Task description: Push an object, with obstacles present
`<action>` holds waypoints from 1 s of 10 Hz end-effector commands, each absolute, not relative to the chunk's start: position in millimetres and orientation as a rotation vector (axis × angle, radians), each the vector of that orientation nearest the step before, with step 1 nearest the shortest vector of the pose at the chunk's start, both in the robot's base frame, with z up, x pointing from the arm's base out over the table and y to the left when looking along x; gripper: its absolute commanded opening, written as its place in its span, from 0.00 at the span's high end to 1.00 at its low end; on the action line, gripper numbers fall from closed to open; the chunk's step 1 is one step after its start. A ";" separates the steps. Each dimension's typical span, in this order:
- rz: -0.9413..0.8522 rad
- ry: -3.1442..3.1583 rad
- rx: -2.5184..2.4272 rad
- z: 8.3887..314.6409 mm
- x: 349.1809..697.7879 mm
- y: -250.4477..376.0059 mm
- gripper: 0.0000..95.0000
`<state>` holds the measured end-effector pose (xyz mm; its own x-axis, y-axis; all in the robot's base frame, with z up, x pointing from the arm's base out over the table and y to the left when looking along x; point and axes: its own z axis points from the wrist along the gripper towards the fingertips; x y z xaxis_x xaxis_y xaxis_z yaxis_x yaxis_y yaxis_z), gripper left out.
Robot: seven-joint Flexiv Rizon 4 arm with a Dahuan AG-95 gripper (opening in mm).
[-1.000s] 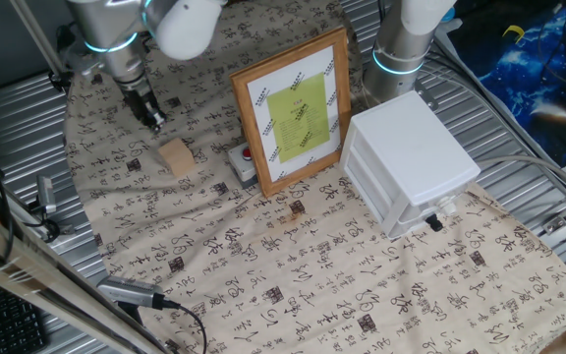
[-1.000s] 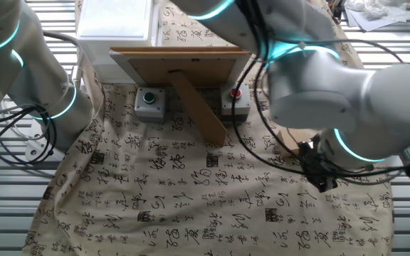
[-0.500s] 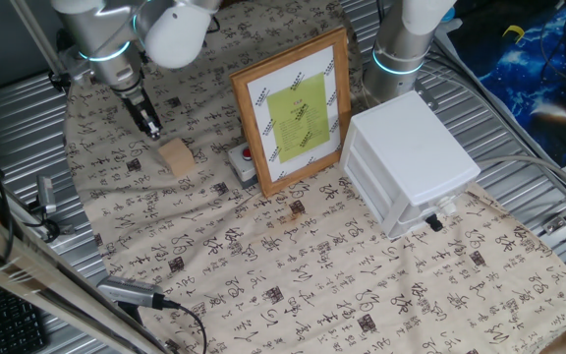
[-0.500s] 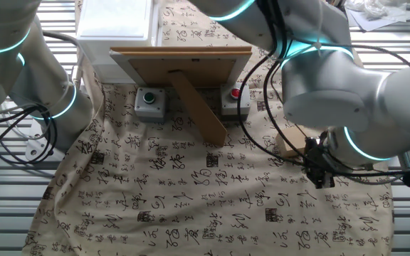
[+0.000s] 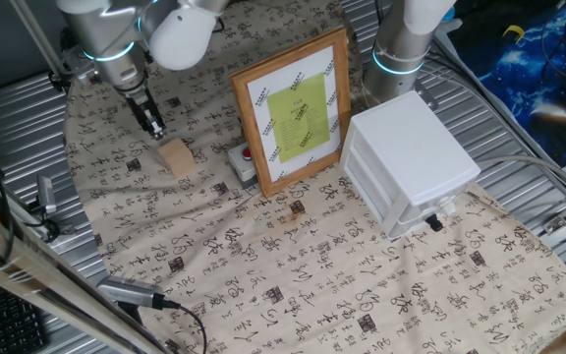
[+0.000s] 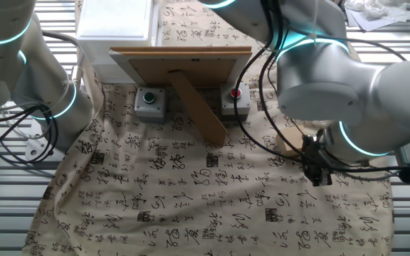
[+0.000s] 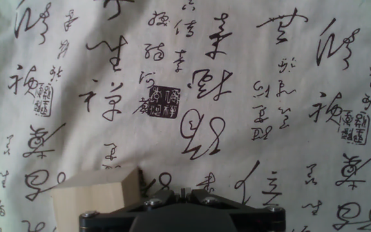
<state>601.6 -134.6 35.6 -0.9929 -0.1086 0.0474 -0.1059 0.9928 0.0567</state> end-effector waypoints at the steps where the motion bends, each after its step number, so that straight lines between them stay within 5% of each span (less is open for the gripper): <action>1: -0.074 -3.088 0.167 35.6 602.4 -135.4 1.00; 10: -0.070 -3.095 0.154 36.8 598.9 -130.4 1.00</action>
